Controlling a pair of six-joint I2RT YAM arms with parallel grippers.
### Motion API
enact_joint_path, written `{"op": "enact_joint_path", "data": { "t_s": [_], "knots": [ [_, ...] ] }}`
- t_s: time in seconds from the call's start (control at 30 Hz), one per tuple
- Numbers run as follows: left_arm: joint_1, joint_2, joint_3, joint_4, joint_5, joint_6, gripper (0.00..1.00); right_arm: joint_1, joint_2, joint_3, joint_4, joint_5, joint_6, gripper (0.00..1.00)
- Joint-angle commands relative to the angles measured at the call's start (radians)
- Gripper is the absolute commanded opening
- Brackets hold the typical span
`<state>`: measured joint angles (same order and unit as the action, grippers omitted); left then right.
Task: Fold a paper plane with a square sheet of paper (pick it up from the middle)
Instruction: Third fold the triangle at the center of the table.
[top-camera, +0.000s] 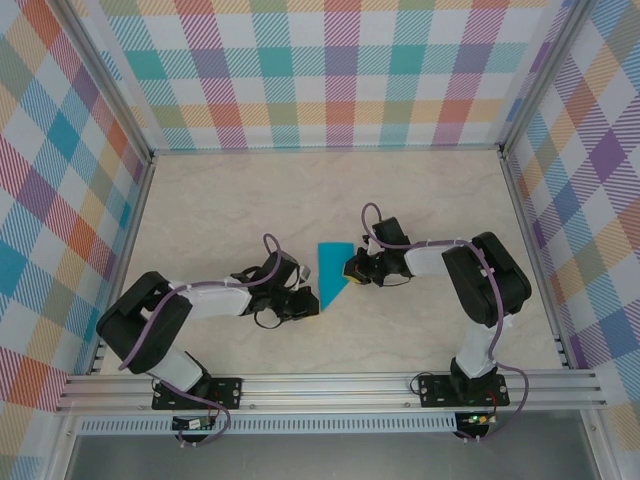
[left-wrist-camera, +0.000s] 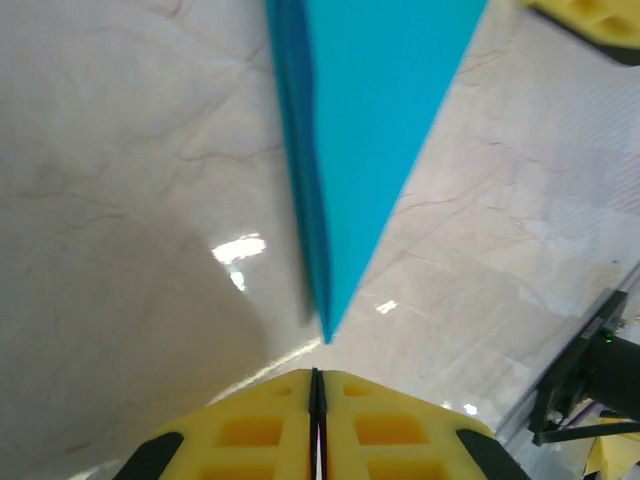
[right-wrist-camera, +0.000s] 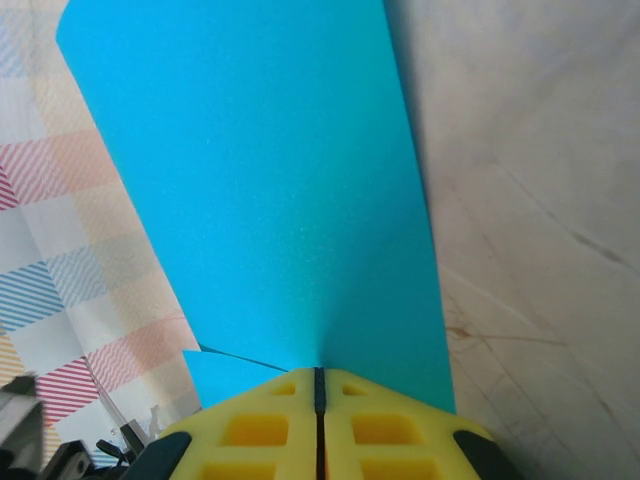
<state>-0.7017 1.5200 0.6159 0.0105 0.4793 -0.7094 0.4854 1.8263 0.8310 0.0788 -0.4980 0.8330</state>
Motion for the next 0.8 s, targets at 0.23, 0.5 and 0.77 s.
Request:
{"op": "enact_joint_path", "data": {
  "t_s": [0.23, 0.5, 0.77],
  "knots": [
    [0.012, 0.038, 0.106, 0.117, -0.032, -0.045, 0.13, -0.001, 0.010, -0.037, -0.079, 0.074, 0.026, 0.08],
    [0.012, 0.203, 0.160, 0.125, -0.049, -0.050, 0.11, 0.000, -0.002, -0.024, -0.084, 0.068, 0.023, 0.10],
    [0.009, 0.203, 0.122, -0.054, -0.175, -0.006, 0.05, 0.000, -0.095, 0.072, -0.211, 0.067, -0.052, 0.13]
  ]
}}
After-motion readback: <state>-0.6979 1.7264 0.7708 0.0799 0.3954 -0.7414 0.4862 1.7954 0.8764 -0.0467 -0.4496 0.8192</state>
